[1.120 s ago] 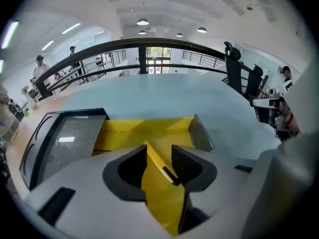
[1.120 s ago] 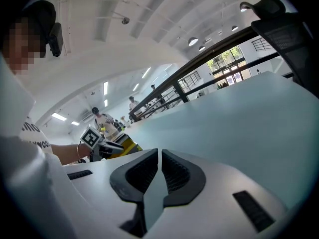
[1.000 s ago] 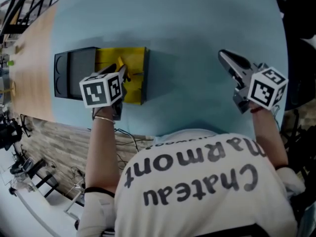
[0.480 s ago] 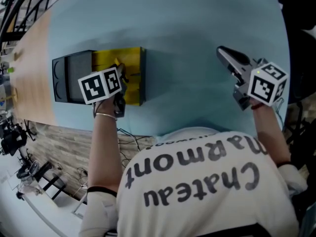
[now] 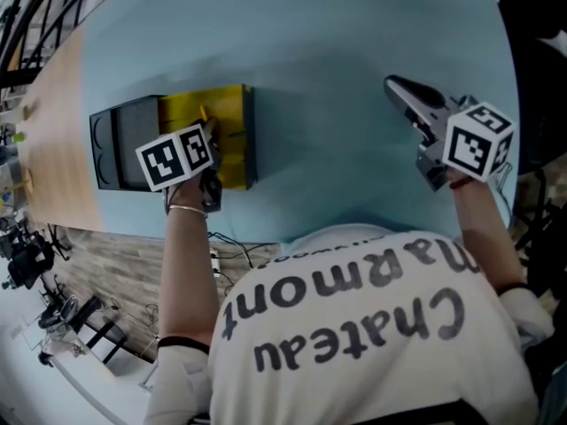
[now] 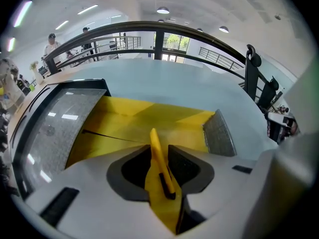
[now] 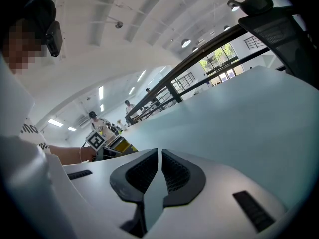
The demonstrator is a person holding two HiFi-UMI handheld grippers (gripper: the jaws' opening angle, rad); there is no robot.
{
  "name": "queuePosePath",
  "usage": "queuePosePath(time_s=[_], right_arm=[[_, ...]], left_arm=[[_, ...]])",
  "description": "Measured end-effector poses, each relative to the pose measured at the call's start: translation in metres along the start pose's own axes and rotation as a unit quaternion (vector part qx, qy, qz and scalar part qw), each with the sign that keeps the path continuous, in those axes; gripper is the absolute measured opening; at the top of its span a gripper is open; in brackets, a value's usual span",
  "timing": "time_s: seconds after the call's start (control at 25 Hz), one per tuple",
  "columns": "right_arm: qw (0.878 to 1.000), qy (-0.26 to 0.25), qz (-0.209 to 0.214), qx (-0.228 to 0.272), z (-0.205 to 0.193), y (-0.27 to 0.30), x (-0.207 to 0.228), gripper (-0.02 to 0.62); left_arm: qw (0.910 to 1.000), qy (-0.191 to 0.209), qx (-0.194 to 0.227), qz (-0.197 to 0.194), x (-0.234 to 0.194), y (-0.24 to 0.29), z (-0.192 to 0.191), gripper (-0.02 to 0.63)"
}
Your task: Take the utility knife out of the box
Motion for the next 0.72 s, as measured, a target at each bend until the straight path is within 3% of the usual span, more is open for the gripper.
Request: queuePosePath(time_s=[0.72], right_arm=[[1.0, -0.005, 0.003, 0.002, -0.008, -0.011, -0.005, 0.049]], left_arm=[[0.9997, -0.023, 0.011, 0.002, -0.002, -0.004, -0.005, 0.049]])
Point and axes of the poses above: the fingertips, and each gripper's own axes: y forward along the fingers, x to its right, z out of its top, the point moved 3 cm from there along -y, backward along the fingers, and after that the axes turned 9 degrees about -x, right-handed, at the moved point
